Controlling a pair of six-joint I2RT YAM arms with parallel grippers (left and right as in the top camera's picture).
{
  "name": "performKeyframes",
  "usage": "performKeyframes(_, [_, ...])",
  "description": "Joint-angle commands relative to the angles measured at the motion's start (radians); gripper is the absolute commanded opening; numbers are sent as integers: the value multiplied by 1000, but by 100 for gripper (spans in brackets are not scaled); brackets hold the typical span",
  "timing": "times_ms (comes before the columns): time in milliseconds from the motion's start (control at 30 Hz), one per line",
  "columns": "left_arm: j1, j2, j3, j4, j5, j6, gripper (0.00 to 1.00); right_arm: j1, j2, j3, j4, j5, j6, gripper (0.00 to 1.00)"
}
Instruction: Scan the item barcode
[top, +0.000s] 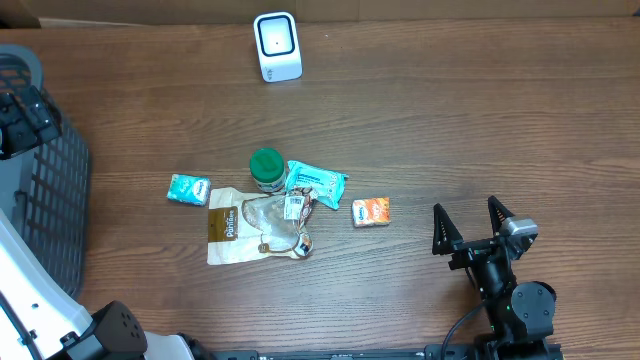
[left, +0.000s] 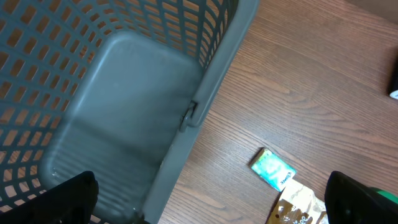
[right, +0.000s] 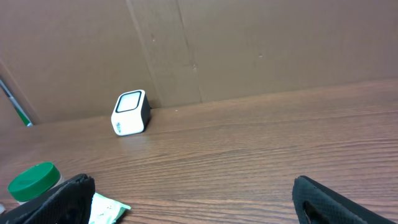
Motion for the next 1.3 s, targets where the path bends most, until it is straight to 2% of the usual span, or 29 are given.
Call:
performKeyframes(0, [2,7,12,0,-3,12,100,5,-12,-10,4,-1,-2,100])
performKeyframes(833, [2,7,12,0,-3,12,99,5,-12,-10,3,35,-1,100])
performKeyframes(1033, [2,7,12,0,-3,12,99,5,-12,-10,11,-13,7,100])
performKeyframes(1133, [2,7,12,0,-3,12,100,5,-12,-10,18,-136,18,100])
performKeyframes(1267, [2,7,12,0,-3,12,100,5,5,43,-18,-198,42,100])
